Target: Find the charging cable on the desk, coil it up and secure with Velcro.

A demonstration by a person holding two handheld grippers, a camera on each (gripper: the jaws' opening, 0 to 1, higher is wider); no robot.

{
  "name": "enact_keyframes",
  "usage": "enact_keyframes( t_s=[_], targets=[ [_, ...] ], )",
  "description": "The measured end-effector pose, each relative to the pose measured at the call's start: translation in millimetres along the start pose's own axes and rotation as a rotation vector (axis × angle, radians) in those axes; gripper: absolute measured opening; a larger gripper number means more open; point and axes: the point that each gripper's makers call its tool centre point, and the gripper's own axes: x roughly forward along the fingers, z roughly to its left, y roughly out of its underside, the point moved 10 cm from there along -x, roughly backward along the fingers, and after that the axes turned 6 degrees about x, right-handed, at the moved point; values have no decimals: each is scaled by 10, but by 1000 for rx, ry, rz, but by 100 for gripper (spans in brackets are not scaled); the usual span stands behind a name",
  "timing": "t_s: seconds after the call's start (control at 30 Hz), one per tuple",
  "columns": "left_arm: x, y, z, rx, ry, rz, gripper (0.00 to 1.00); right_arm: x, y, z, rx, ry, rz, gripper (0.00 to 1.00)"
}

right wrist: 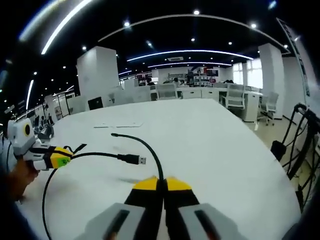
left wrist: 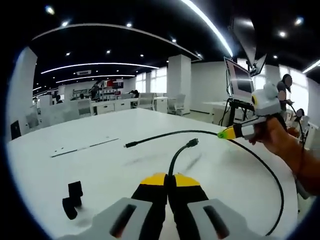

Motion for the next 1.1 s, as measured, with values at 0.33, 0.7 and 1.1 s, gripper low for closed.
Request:
enact_keyframes(
  t_s=[0.33,0.7,1.1],
  targets=[
    [-206,18,216,7,-15,-6,4,9,-10,242,-22,-34,1,4],
    [-468,33,477,26,-28,-9,4,31,-17,534,-46,-90,-1,4],
    [-714,136,736,49,-39,-2,4,120,21,851,-63,-149,9,4]
  ],
)
